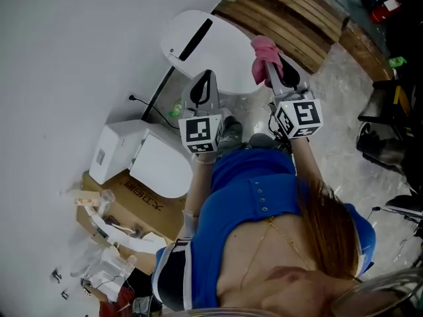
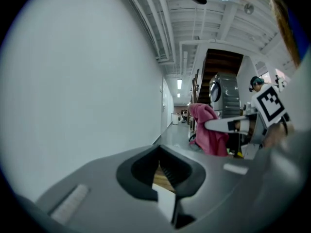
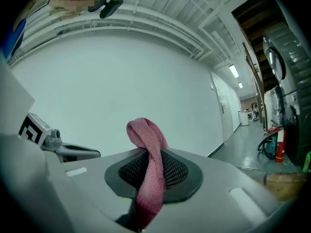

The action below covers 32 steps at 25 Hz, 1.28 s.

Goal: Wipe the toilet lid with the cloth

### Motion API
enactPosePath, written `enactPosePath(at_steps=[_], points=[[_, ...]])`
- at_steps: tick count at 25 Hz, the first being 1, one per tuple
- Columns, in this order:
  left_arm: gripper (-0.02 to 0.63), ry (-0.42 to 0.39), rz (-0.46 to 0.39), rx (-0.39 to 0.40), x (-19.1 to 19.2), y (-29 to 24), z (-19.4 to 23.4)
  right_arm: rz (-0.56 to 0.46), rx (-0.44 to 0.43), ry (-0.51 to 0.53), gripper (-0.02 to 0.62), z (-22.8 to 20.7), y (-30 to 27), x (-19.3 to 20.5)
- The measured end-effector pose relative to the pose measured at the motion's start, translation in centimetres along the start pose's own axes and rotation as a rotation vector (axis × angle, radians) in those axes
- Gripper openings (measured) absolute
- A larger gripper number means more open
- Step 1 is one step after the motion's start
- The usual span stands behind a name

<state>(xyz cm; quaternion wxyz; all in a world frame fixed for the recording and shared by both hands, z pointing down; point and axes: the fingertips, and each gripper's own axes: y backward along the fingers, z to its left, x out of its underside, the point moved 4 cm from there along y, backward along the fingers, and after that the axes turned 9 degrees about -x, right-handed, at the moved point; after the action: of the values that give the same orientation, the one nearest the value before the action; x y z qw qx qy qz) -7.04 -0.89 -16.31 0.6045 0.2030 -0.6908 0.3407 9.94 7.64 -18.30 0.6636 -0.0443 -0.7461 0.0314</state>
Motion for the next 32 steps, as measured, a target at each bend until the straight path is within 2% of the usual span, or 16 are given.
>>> enactPosePath(at_steps=[4,10,12,16,19,22,25,30,32], points=[[0.003,0.000,0.012,-0.046,0.0,-2.8,4.2,0.033,-0.050,-0.016,0.067,0.2,-5.0,0.5],[0.003,0.033,0.063,-0.186,1.4,-3.0,8.9,0.108,-0.171,0.031,0.067,-0.4,-10.9,1.1],[0.002,0.054,0.100,-0.239,2.3,-2.7,9.7,0.128,-0.224,0.051,0.067,-0.4,-12.9,1.2],[0.002,0.091,0.118,-0.359,3.0,-2.7,10.0,0.161,-0.360,0.099,0.067,-0.3,-16.5,1.4],[0.003,0.121,0.135,-0.427,4.5,-3.1,9.1,0.211,-0.470,0.151,0.067,-0.2,-18.5,3.0],[0.003,0.134,0.144,-0.470,7.7,-4.4,8.3,0.254,-0.565,0.219,0.067,-0.4,-21.0,6.4],[0.002,0.147,0.171,-0.516,12.8,-5.9,9.3,0.289,-0.661,0.319,0.067,0.3,-23.8,11.1],[0.002,0.104,0.193,-0.620,22.1,-8.4,13.8,0.295,-0.932,0.643,0.069,3.9,-27.7,21.4],[0.002,0.098,0.184,-0.667,25.9,-9.5,15.8,0.295,-1.021,0.741,0.069,5.3,-29.1,26.0]])
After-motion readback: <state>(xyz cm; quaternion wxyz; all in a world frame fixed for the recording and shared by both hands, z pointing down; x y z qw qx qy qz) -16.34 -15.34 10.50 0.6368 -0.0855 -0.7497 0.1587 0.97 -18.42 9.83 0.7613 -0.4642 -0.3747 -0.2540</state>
